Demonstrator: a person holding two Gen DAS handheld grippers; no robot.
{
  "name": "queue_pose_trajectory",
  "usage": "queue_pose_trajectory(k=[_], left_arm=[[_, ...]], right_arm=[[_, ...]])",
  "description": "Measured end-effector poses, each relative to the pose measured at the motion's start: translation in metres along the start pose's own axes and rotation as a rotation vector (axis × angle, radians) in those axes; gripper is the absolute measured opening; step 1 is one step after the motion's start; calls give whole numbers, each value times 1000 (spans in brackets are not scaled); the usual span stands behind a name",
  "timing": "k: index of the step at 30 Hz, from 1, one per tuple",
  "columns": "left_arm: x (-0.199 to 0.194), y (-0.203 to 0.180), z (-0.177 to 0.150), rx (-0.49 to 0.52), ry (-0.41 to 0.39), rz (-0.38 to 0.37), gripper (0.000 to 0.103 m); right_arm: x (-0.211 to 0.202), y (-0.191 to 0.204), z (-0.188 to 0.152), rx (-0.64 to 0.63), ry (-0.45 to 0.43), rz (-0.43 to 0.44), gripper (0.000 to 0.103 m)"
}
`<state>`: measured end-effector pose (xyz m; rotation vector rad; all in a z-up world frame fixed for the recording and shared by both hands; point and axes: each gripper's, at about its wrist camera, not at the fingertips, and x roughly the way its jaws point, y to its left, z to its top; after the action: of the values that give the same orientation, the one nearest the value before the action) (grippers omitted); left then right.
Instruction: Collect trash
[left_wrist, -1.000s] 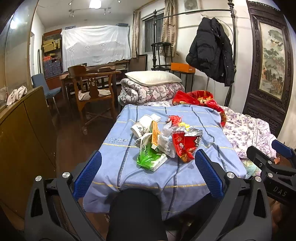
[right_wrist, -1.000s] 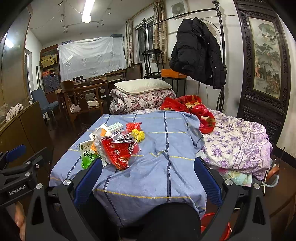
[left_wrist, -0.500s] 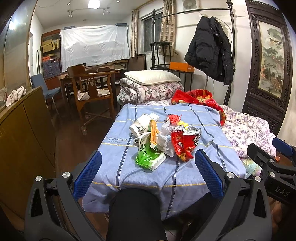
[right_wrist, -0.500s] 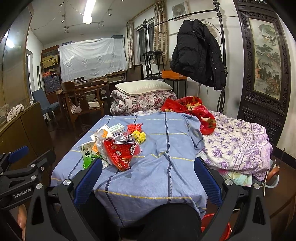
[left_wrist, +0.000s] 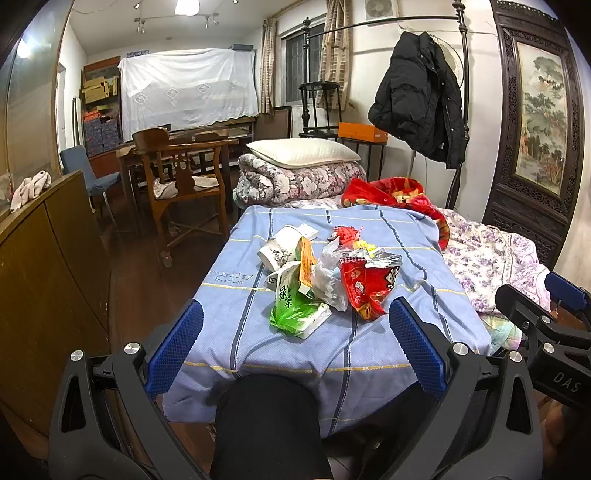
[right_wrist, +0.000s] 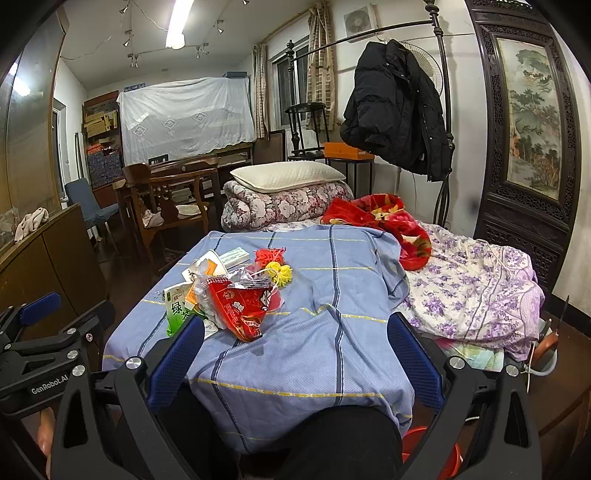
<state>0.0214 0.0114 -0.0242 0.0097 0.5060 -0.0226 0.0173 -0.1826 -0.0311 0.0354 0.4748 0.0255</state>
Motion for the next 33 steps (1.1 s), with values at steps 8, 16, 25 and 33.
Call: queue_pose_trajectory(k=[8, 16, 25, 33], left_arm=[[0, 0, -1, 0, 2, -1, 97], [1, -1, -2, 0, 4, -1, 97], [7, 0, -8, -3, 19, -4, 97], [24, 7, -11, -1, 53, 0, 97]], right_arm=[[0, 0, -1, 0, -1, 1, 97], [-1, 0, -1, 0, -1, 1, 97], [0, 4, 0, -1, 9, 3, 97], [17, 2, -8, -4, 43, 11, 97]])
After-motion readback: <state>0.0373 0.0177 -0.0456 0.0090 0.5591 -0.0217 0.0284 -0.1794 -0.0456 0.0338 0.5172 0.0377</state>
